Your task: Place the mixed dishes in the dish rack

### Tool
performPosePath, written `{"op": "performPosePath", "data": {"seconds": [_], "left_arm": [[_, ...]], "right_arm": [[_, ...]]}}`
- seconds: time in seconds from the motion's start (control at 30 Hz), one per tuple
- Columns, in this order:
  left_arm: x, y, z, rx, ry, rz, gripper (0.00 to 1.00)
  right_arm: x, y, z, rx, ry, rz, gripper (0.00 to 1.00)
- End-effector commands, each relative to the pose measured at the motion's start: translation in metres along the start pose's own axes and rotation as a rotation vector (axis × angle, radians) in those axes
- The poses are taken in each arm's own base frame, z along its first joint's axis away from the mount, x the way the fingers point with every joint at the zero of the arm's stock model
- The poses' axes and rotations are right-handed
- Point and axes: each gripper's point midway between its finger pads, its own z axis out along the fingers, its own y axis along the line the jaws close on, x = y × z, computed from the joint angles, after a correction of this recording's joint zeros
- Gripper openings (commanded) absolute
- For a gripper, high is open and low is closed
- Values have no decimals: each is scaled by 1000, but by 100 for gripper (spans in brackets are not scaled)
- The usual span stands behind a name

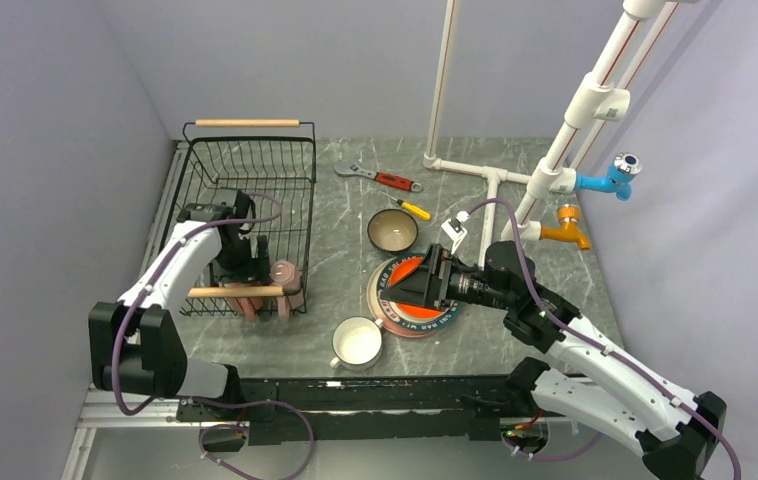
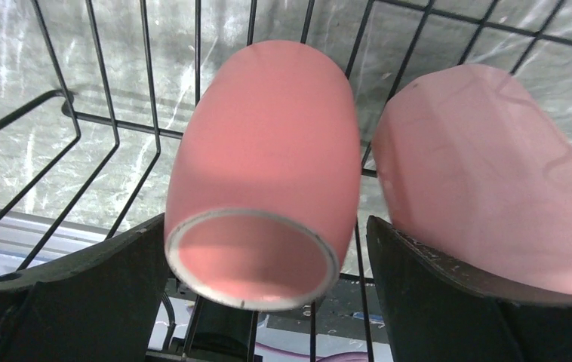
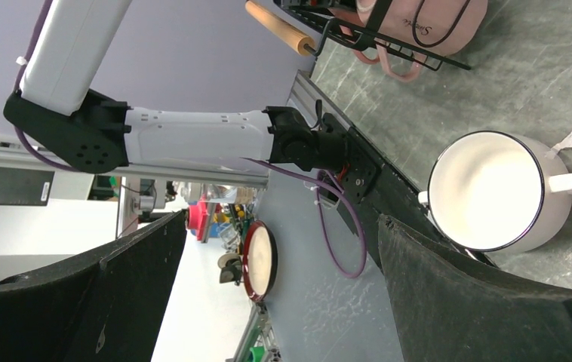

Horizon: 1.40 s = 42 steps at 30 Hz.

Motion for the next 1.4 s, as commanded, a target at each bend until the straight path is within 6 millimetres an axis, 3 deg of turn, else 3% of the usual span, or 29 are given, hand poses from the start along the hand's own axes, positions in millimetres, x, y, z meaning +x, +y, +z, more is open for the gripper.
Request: {"op": "performPosePath", "data": {"seconds": [0.0,0.13,0.23,0.47,0.67,0.77,0.97,1.13,1.37], "left_arm": [[-20,-5,-34,52,-110,-4,98],[-24,-4,-49,54,-137,1,97],[-28,-2,-52,50,-159,6,90],[-20,-7,-32,82,-101,28,79],[-12,-11,-29,116,-86,43,52],[-5,-16,-29,153,-80,57,45],[4,-19,-29,188,-73,64,49],[-2,-18,-39,197,-132,65,77],[-20,-21,-69,230,-244,64,91]], "right_arm": [[-8,16,-1,-37,-22,-41,99],[-8,15,0,-35,-18,-40,99],[-8,14,2,-31,-16,-37,99],[-8,13,3,-32,-19,-31,99],[-8,10,4,-26,-18,-28,99],[-8,9,6,-26,-15,-25,99],[-8,9,9,-28,-8,-22,99],[-6,8,10,-18,1,-38,99],[4,5,15,55,28,-111,99]]}}
